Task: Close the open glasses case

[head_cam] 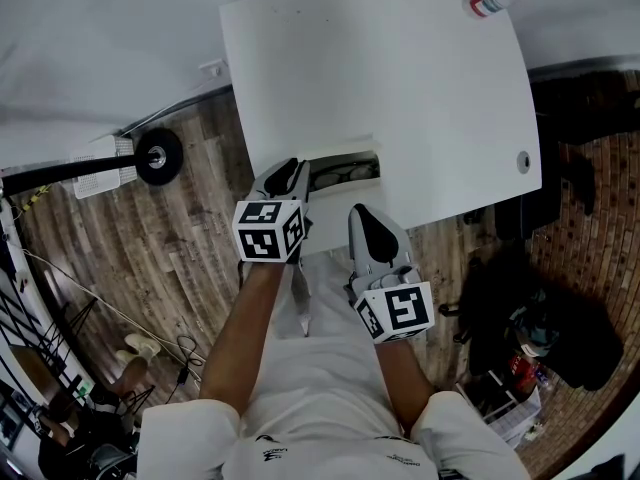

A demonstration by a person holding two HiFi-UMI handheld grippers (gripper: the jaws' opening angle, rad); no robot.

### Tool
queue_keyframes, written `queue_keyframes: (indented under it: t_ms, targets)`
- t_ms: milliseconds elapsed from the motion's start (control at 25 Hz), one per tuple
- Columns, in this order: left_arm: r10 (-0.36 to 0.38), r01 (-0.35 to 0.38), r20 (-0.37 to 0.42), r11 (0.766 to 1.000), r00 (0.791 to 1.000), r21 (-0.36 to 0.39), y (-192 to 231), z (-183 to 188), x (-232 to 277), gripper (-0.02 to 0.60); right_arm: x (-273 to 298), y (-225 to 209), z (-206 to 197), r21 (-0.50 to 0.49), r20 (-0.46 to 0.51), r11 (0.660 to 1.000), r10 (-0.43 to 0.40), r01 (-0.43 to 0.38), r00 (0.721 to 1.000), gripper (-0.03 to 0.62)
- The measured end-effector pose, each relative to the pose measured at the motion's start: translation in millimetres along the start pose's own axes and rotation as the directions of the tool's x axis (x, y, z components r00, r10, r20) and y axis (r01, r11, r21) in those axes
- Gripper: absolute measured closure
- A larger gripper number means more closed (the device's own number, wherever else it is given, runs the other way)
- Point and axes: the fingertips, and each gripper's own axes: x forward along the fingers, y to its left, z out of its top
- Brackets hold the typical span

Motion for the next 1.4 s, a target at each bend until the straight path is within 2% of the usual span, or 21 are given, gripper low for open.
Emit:
queue_keyframes:
  t_ms: [760,1400]
  targets:
    - [0.004,-0.004,0.012,1.0,1.0,0.018,-5,-7,-6,0.52,-5,1,-4,-0.005,-0.006,1.0,-0.007,0.007,1.0,0.599]
    - [0.017,-0.019,0.053,1.0,0.998,0.024,-7,-12,-10,0.522,-11,-2,-9,-0.014,-0.013,1.0,-0.007,0.007,1.0,0.599]
